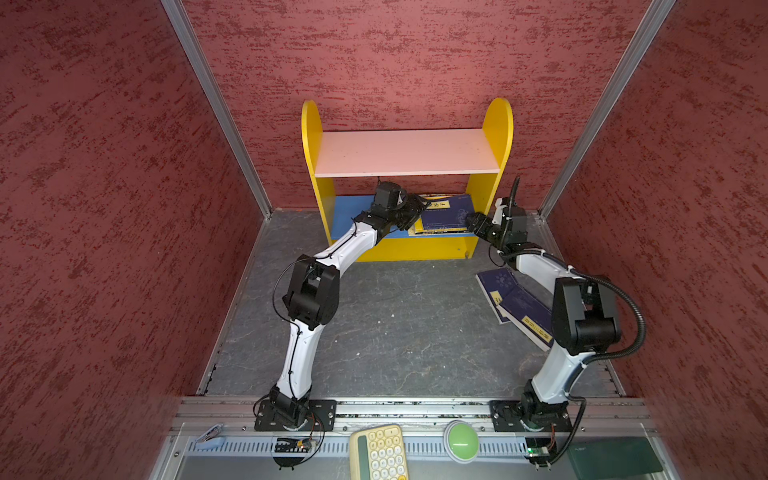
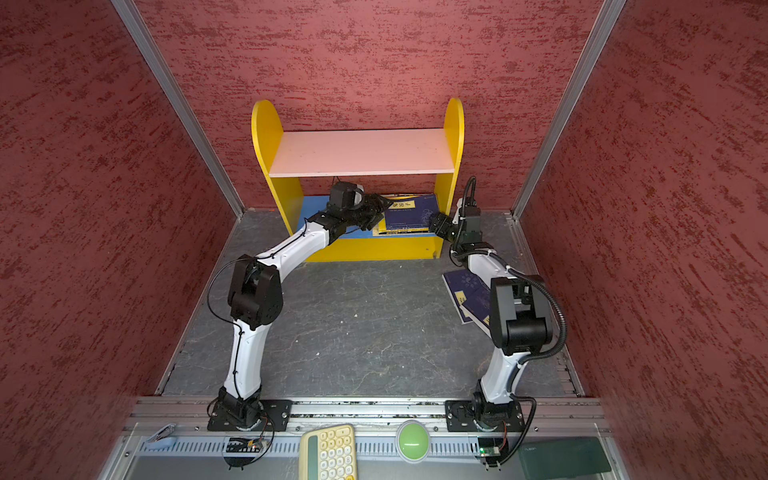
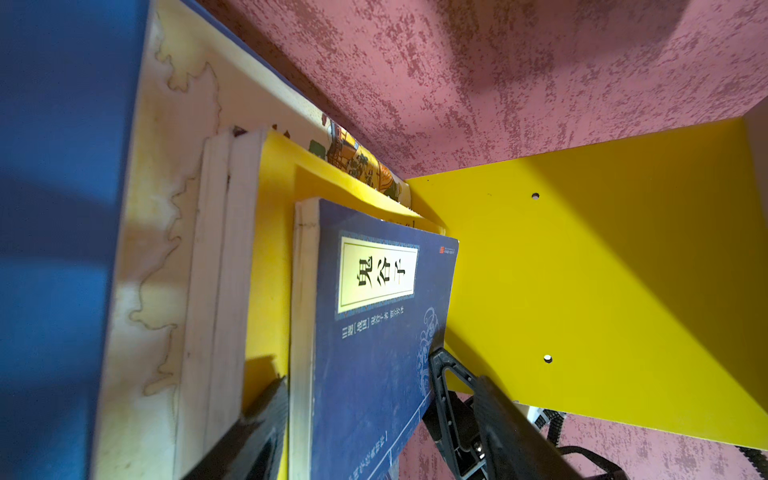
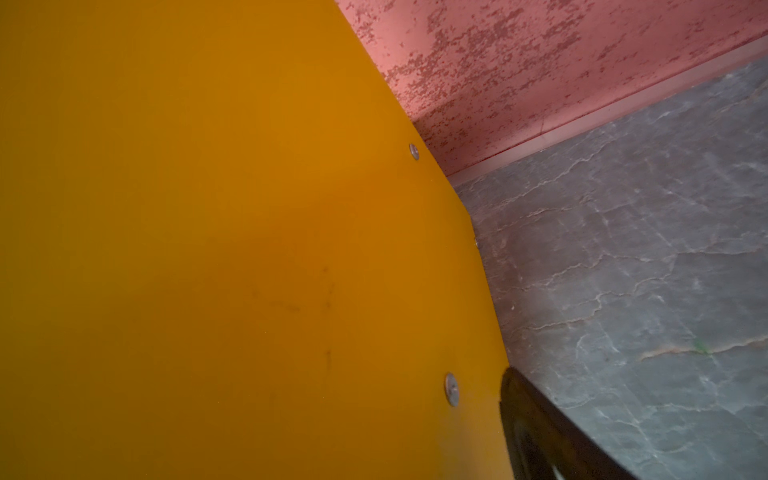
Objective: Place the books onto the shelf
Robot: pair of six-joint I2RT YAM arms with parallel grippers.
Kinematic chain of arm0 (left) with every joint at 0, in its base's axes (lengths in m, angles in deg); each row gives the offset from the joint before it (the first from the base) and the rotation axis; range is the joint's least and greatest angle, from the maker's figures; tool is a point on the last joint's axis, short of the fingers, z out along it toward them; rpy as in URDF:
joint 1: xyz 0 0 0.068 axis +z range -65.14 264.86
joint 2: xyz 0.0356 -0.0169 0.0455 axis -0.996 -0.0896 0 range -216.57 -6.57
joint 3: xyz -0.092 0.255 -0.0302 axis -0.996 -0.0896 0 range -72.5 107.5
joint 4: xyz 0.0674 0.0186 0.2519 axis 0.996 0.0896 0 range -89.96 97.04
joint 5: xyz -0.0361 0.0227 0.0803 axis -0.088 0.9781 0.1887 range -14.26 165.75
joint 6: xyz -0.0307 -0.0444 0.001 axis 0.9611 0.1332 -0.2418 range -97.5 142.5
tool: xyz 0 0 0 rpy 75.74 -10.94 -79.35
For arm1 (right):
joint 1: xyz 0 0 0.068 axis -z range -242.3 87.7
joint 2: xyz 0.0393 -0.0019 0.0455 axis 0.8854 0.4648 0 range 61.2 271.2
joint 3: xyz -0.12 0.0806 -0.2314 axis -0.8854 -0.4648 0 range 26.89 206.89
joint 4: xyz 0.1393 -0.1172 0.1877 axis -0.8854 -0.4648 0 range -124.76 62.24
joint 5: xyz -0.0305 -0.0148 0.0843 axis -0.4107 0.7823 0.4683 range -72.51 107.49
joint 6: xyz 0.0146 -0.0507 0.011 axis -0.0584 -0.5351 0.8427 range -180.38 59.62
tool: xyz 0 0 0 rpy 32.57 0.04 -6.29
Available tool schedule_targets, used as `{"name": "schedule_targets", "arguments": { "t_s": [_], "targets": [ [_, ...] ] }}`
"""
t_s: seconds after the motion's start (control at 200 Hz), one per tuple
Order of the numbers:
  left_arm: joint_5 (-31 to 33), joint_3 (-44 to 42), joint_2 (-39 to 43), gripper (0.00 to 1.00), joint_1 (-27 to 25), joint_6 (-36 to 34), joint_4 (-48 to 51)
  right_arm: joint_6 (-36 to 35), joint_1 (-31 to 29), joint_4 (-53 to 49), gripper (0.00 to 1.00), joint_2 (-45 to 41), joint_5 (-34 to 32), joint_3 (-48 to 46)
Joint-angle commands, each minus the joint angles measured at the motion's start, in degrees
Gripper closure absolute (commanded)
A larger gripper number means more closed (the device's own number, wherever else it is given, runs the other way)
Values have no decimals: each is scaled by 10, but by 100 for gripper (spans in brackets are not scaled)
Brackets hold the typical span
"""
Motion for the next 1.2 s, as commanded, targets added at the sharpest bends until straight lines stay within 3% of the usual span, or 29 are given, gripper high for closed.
{"name": "schedule_targets", "arguments": {
  "t_s": [0.0, 0.626, 1.192],
  "targets": [
    [12, 10, 5, 28, -2, -18, 40, -4, 0, -37, 13, 11, -2, 8],
    [-21, 90, -48, 27, -12, -20, 61, -2, -1, -40, 12, 9, 8, 20],
    [-6, 85, -36, 26, -13, -30, 43, -13, -1, -46, 9, 6, 7, 30]
  ]
}}
